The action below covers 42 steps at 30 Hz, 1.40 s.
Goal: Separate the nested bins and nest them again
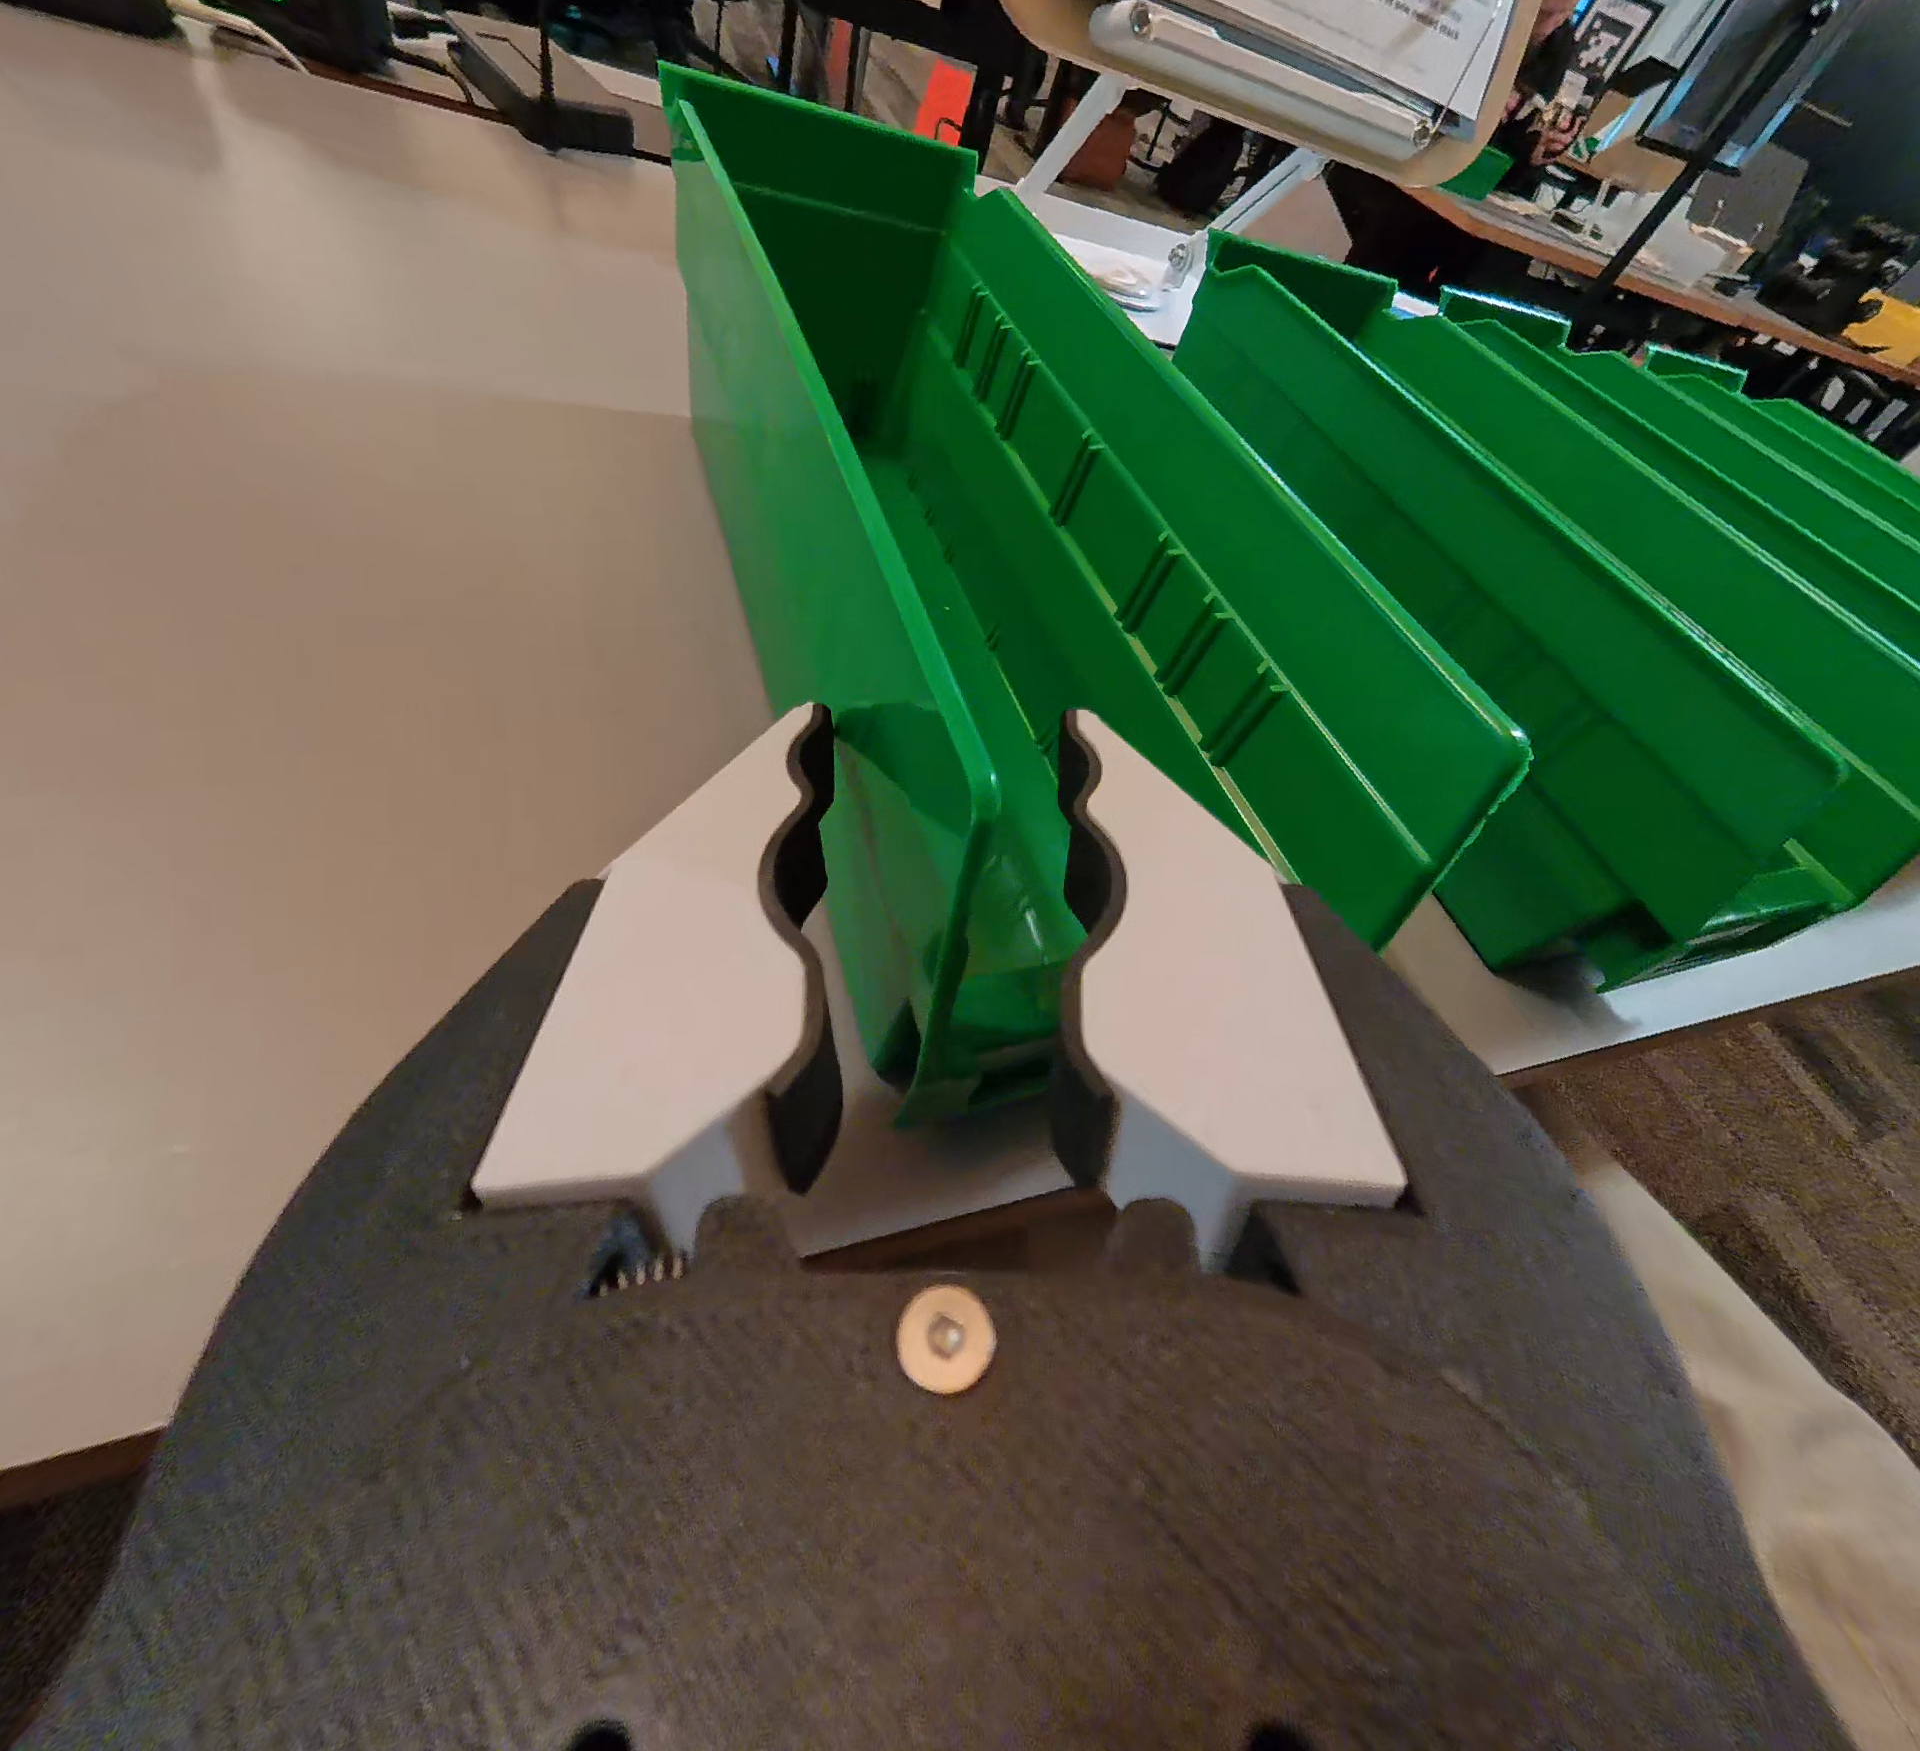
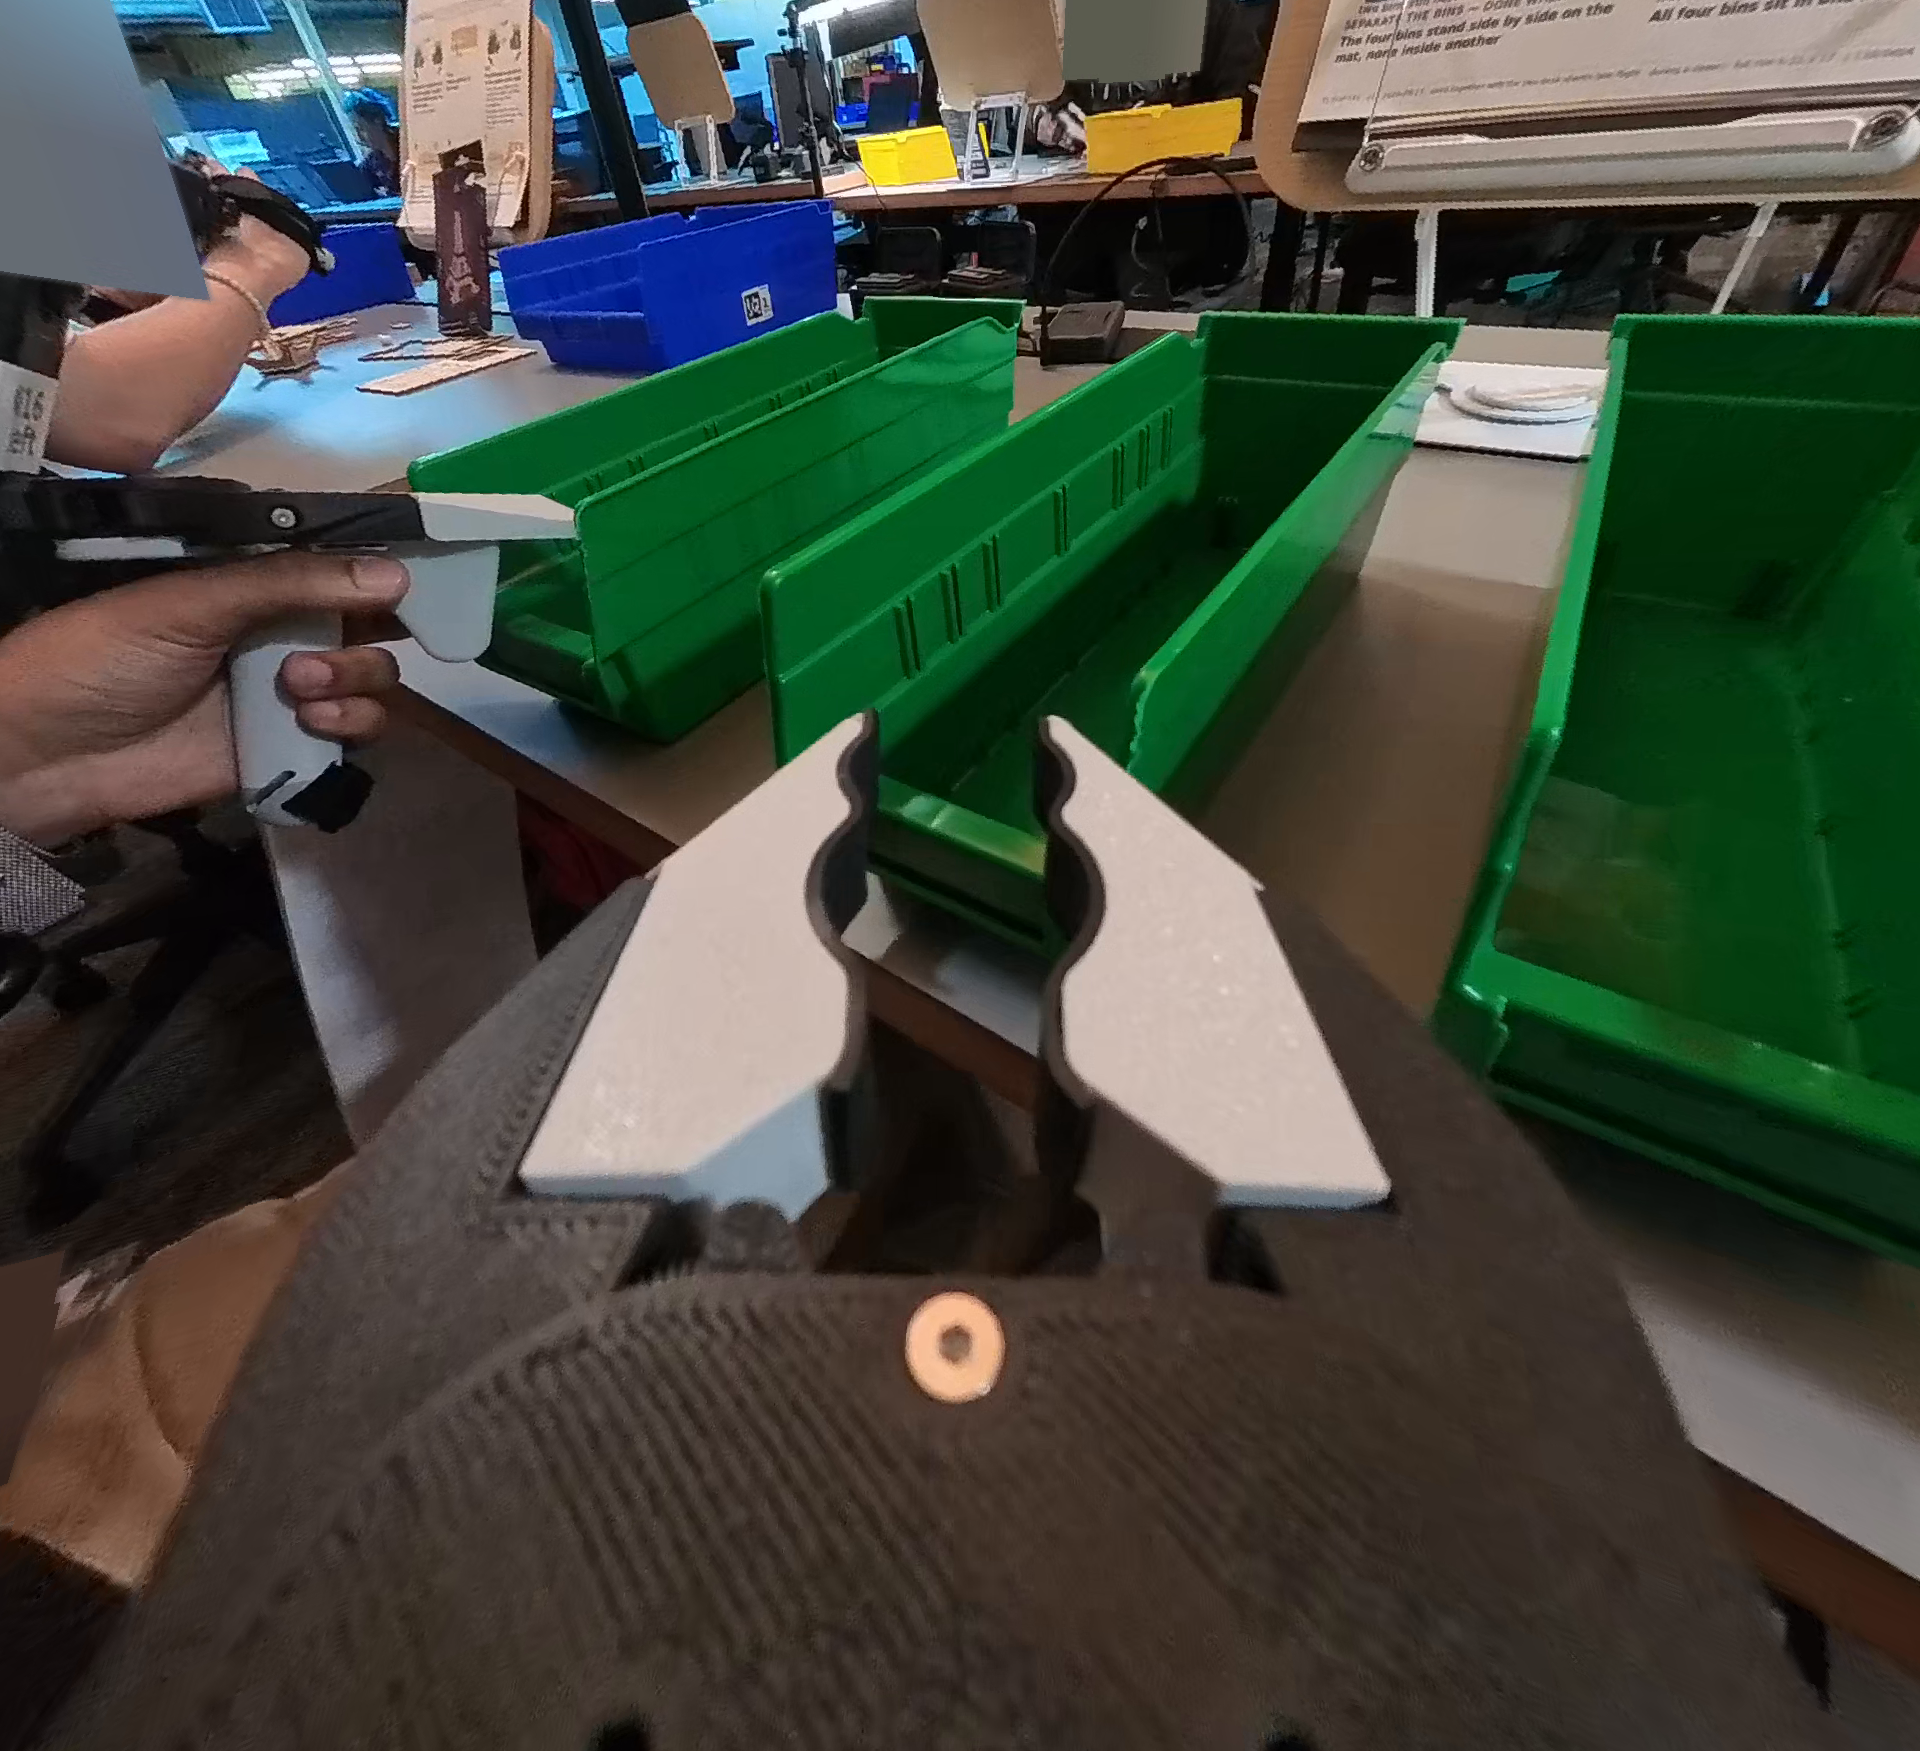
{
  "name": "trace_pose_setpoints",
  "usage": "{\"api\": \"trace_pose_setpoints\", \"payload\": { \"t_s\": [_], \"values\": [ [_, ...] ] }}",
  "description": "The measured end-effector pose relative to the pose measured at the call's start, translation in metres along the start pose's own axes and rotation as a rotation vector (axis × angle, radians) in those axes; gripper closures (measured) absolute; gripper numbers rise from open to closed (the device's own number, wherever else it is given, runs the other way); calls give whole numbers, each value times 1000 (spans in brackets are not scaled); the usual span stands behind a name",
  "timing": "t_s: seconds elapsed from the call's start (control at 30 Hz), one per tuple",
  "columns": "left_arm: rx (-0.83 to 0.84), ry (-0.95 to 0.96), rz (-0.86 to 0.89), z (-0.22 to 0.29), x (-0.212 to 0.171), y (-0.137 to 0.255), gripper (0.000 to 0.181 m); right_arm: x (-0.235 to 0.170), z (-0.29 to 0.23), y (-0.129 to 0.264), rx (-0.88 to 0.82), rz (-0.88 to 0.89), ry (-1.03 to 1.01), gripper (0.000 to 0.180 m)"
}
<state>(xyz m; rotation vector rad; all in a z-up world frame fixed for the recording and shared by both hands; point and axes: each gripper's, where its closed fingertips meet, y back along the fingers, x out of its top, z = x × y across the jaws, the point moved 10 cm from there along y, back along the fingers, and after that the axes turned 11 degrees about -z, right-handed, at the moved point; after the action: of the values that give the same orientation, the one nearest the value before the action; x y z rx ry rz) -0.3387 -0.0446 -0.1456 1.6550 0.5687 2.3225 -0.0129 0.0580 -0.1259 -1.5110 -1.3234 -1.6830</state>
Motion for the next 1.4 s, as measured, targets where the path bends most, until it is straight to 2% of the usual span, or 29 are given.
{"api": "trace_pose_setpoints", "payload": {
  "t_s": [0.2,0.87,1.2,1.4],
  "values": [
    [-22,6,7,1,1,-1,124,-1,-1,1,-1,-2,12,151],
    [-71,12,-10,4,-1,-4,114,-2,-2,-1,16,-12,5,152],
    [-57,13,-33,3,-3,-6,115,-2,-3,-2,24,-19,15,152],
    [-10,15,-50,1,-4,-7,126,-3,-5,-3,30,-30,37,152]
  ]
}}
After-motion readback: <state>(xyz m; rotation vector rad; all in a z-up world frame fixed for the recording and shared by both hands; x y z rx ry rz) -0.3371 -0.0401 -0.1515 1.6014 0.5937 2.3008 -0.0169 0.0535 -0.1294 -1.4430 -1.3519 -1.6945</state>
